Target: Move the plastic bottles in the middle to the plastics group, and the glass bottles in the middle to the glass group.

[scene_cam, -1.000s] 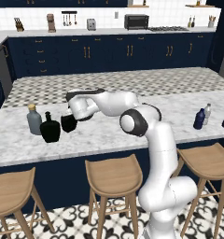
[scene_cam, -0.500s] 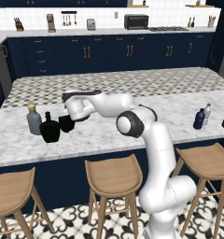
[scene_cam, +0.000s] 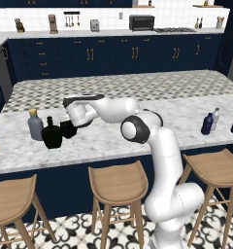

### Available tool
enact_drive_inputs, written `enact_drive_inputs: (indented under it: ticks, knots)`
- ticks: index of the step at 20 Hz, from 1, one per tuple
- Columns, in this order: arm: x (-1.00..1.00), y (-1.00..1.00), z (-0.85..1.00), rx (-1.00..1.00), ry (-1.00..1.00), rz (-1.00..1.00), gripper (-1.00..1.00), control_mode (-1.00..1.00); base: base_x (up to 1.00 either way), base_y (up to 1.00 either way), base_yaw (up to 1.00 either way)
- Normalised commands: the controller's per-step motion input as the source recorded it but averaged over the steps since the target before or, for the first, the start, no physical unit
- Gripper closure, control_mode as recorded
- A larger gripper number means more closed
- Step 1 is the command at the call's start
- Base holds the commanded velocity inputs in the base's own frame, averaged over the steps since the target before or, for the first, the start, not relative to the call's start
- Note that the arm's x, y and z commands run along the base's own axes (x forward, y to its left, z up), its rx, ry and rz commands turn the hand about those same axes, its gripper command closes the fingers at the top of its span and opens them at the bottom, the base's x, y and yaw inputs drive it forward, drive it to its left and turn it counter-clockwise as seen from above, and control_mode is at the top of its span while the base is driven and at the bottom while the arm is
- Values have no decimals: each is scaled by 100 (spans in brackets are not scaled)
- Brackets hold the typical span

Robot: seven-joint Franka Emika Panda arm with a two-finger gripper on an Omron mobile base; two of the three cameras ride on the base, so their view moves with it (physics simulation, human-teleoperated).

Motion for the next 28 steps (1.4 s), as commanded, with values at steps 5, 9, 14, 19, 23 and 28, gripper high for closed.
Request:
enact_drive_inputs:
  ticks: [5,9,14,19,23,28]
  knots:
    - [0,3,0,0,0,0,100,-100,0,0,0]
    - [0,8,0,0,0,0,100,-100,0,0,0]
    - [0,3,-9,0,0,0,-100,-100,0,0,0]
    - [-1,-9,-3,-6,0,0,-100,-100,0,0,0]
    - [-3,-13,6,-8,0,0,-100,-100,0,0,0]
    - [0,-4,33,-2,0,0,-100,-100,0,0,0]
